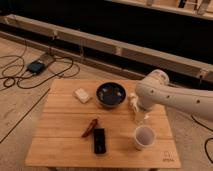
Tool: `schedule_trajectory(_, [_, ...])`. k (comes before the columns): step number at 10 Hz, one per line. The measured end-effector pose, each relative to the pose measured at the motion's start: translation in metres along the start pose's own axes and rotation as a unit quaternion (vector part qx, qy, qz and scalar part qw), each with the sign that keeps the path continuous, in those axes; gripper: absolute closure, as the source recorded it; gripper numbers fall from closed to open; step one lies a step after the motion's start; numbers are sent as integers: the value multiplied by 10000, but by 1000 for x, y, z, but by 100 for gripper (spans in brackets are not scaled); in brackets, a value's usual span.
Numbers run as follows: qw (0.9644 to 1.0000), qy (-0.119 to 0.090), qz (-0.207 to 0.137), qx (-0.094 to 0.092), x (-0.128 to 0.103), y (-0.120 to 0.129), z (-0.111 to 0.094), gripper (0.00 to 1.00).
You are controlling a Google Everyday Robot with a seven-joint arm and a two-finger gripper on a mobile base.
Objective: Pick up the ceramic cup
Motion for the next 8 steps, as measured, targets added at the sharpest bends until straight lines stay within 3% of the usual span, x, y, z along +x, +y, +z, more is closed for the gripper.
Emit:
schedule_trajectory(5, [9999, -107, -6, 115, -30, -12, -8, 20])
schedule_trajectory(8, [9998, -172, 41, 64, -40, -18, 3, 20])
